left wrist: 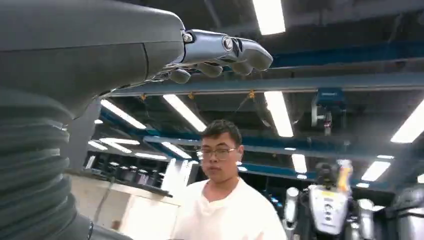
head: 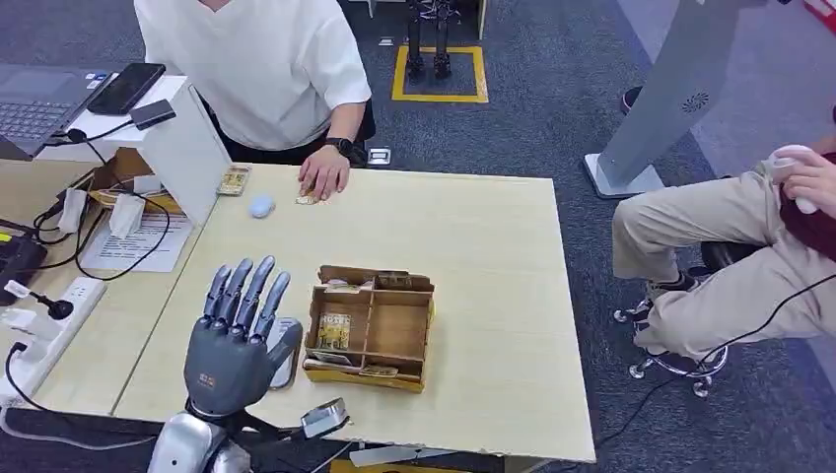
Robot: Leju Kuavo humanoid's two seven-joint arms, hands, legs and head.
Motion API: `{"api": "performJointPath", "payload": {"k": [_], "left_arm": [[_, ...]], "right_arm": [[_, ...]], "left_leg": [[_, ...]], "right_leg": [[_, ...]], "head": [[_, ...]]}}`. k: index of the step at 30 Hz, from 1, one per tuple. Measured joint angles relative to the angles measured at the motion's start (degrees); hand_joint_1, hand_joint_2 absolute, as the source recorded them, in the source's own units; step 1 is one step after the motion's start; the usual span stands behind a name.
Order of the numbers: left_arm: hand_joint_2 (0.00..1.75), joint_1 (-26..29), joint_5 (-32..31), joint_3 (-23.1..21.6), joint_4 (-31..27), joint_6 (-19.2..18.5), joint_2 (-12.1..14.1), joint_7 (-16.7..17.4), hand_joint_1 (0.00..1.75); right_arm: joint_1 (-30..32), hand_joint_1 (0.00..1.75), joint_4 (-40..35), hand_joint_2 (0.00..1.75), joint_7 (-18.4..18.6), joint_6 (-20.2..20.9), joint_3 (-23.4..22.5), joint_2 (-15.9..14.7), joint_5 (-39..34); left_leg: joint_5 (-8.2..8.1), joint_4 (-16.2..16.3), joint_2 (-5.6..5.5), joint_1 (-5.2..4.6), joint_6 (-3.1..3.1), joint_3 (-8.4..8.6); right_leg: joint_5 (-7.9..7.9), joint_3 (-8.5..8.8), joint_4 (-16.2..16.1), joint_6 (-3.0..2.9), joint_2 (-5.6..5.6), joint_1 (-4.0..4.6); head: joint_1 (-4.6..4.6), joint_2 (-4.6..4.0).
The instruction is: Pass the card to the sensor for recognition and then transmit it.
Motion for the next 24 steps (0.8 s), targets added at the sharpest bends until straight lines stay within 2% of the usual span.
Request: {"api": "performJointPath", "payload": {"k": [3,8,11,17,18,20,22,24], "left_arm": [[1.75,-0.2,-0.1,-0.4,0.6,0.0,2.7,3.3,0.0],[1.75,-2.4,-0.2,-3.1,4.1,0.0,9.2,12.1,0.0],[1.75,-4.0,-0.2,-6.5,6.0,0.0,12.6,18.8,0.0],[1.75,-5.7,-0.2,-10.2,8.0,0.0,16.4,21.4,0.0],[1.75,-6.1,-0.2,-10.8,8.4,-0.3,17.0,23.8,0.0],[1.75,-7.8,-0.2,-14.0,9.1,-1.8,19.1,31.7,0.0],[1.75,-10.3,-0.2,-19.6,9.8,-4.7,21.4,40.0,0.0],[1.75,-12.5,-0.2,-24.7,10.4,-8.2,23.0,45.4,0.0]], "right_arm": [[-0.1,0.0,0.0,1.75,0.3,0.0,0.0,0.0,0.1],[-0.2,0.0,0.0,1.75,0.4,0.0,0.0,0.0,0.0],[-0.3,0.0,0.0,1.75,0.4,0.0,0.0,0.0,-0.1],[-0.2,0.0,0.0,1.75,0.4,0.0,0.0,0.0,-0.2],[-0.2,0.0,0.0,1.75,0.4,0.0,0.0,0.0,-0.3],[-0.2,0.0,0.0,1.75,0.4,0.0,0.0,0.0,-0.5],[-0.3,0.0,0.0,1.75,0.4,0.0,0.0,0.0,-0.5],[-0.2,0.0,0.0,1.75,0.3,0.0,0.0,0.0,-0.6]], "left_leg": [[0.0,0.0,0.0,0.01,0.0,0.02],[0.05,0.0,0.01,0.05,-0.07,0.02],[0.05,0.0,0.01,0.05,-0.07,0.01],[0.05,0.0,0.01,0.04,-0.06,0.01],[0.05,0.0,0.01,0.03,-0.06,0.01],[0.06,0.0,-0.01,0.02,-0.05,0.0],[0.06,0.0,-0.01,0.01,-0.05,0.0],[0.07,0.0,0.0,0.01,-0.04,0.0]], "right_leg": [[0.0,-0.03,0.0,0.0,0.0,0.01],[0.02,-0.03,0.0,-0.04,0.01,0.03],[0.03,-0.02,0.0,-0.04,0.01,0.03],[0.04,-0.03,0.0,-0.02,0.03,-0.01],[0.05,-0.06,0.0,-0.02,0.03,-0.01],[0.05,-0.11,0.0,-0.01,0.0,0.0],[0.06,-0.05,0.0,-0.02,0.0,0.0],[0.08,-0.04,0.0,-0.03,0.01,0.0]], "head": [[-0.02,0.0],[-0.02,0.0],[0.0,0.02],[0.0,0.0],[-0.02,0.0],[0.0,0.0],[-0.02,0.02],[-0.02,0.0]]}}
